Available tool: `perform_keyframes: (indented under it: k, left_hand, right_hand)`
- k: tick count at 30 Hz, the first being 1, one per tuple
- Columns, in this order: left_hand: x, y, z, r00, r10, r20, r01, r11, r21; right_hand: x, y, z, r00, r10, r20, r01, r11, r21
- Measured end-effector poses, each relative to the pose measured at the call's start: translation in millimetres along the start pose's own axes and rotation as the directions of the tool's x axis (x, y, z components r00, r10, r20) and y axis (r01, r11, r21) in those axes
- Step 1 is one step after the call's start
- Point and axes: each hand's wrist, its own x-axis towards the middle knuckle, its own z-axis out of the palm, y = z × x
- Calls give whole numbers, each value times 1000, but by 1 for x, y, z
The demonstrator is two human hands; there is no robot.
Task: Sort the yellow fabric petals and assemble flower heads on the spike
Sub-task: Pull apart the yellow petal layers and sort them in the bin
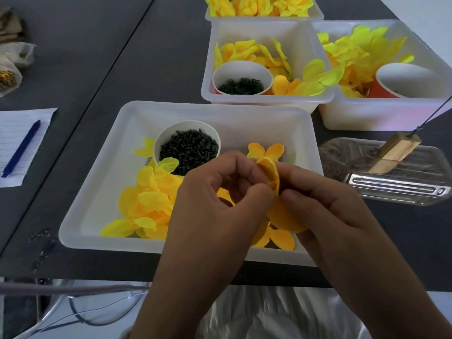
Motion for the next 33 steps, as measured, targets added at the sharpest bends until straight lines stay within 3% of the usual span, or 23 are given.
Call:
perform_keyframes:
  k: [4,7,10,20,23,27,33]
  left_hand:
    - [-2,-2,7,996,12,-91,-13,1000,-12]
    - [-4,-5,14,985,99,-143,-70,979,192]
    - [-4,-7,19,973,174,-152,-110,927,359]
    - [-3,-13,22,957,225,-184,-143,916,375]
    - [-1,-14,19,964,247,-100,-181,883,433]
    - [-1,-15,16,960,281,-11,-248,862,442]
    - [-6,-16,14,923,370,-101,-310,874,373]
  right_hand:
    - [1,1,5,999,3,-33,-2,999,35]
    - [3,-1,10,999,14,-35,-12,998,65]
    - [6,-3,11,998,-32,-47,29,997,-66]
    - [11,5,7,949,-143,-281,34,933,-359]
    - [14,5,4,962,-22,-271,-59,956,-288]
    - [21,2,-6,950,297,-93,-302,952,-43]
    - [26,-4,-13,912,403,77,-409,907,102]
